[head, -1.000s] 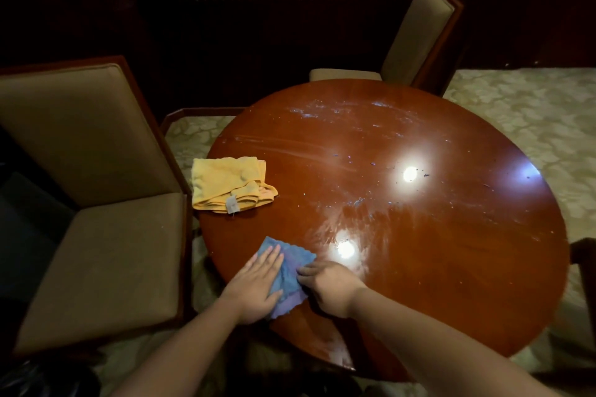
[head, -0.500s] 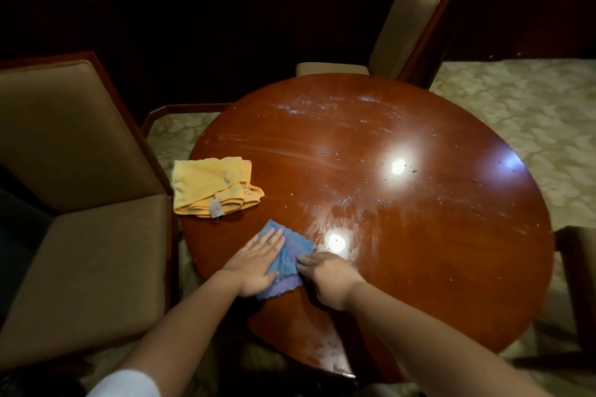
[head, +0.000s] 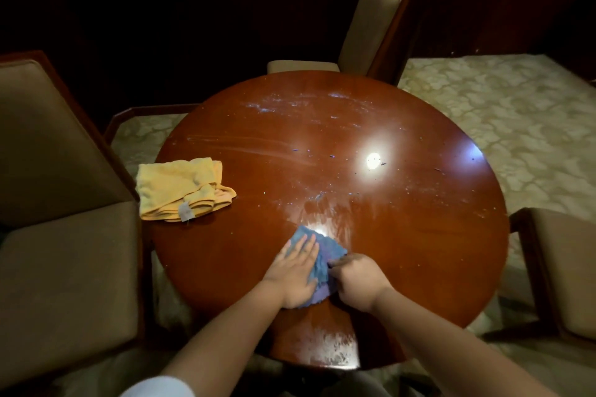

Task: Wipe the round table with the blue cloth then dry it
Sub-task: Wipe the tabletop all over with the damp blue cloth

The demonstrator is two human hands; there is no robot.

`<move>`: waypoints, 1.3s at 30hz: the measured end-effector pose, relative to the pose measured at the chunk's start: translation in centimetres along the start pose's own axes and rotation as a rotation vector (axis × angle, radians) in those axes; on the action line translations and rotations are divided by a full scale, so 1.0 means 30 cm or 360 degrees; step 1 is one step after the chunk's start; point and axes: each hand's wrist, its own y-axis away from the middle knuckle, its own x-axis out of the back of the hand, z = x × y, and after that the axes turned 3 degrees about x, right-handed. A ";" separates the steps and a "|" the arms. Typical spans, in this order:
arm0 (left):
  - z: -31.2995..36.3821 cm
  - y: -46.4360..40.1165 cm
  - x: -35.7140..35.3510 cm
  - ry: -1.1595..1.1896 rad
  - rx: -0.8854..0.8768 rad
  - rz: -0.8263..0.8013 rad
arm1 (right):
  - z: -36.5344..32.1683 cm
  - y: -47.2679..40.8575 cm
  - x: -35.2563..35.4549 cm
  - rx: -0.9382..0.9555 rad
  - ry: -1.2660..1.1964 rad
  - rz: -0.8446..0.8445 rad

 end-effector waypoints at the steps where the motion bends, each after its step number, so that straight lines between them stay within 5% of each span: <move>1: 0.026 0.000 -0.002 0.0031 -0.0012 -0.0022 | 0.014 0.015 -0.002 -0.0031 0.0020 -0.0028; 7: 0.048 0.018 0.028 0.0137 -0.0172 -0.0099 | 0.041 0.073 0.023 -0.0141 0.0050 0.0013; 16: 0.034 0.085 0.005 0.0633 -0.0076 0.0207 | -0.092 0.102 -0.012 -0.0305 0.0054 0.0108; 24: 0.118 0.129 0.000 0.0142 -0.0355 0.0052 | -0.096 0.209 -0.043 -0.0326 0.0022 -0.0180; 30: 0.147 0.066 0.035 -0.0187 -0.0264 0.0144 | -0.024 0.146 -0.026 -0.0417 0.0035 -0.0325; 36: 0.217 0.106 -0.007 -0.0232 -0.0458 -0.0014 | 0.001 0.311 -0.140 -0.0380 0.0025 -0.0065; 39: 0.255 0.045 0.042 -0.0245 -0.0394 -0.0033 | 0.029 0.294 -0.094 -0.0471 -0.0052 -0.0138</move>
